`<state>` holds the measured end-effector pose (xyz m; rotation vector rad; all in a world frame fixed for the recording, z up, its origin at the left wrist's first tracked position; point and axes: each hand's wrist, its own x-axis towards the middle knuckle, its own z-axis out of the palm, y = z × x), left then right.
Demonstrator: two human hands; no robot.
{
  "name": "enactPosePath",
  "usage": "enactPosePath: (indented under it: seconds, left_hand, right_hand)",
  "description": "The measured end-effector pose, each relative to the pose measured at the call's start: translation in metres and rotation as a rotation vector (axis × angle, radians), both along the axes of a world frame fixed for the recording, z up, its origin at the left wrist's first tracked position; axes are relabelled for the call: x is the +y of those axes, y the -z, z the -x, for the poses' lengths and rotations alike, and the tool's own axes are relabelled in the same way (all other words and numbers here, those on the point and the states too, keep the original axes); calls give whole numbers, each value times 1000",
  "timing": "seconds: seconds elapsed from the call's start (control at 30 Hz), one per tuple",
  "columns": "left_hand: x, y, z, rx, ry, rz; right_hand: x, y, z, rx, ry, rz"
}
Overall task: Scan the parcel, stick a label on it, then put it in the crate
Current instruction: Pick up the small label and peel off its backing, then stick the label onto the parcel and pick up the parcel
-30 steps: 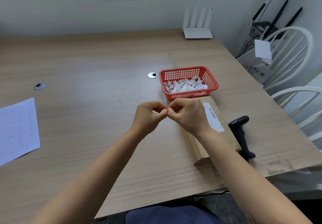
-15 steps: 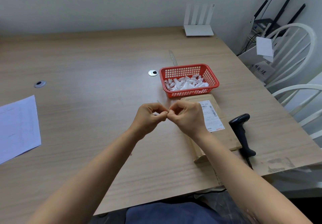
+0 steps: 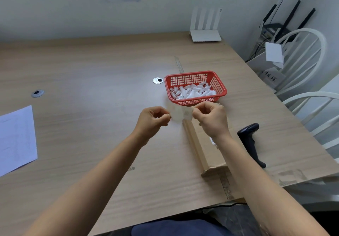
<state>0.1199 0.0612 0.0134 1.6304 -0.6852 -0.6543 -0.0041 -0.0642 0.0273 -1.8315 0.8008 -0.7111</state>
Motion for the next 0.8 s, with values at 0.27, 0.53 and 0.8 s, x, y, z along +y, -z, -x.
enactPosePath:
  seconds: [0.27,0.53,0.8]
  left_hand:
    - [-57,-2,-6,8,-96,-38]
    - [-162,25,-39,-20,-188,-133]
    - [-220,72,-97,-208,-306,-400]
  right_hand:
    - [-82,-3,26,-28,322,-114]
    - [-152,-3,27,-64,355,-148]
    - [-176,9,0,8,211,-187]
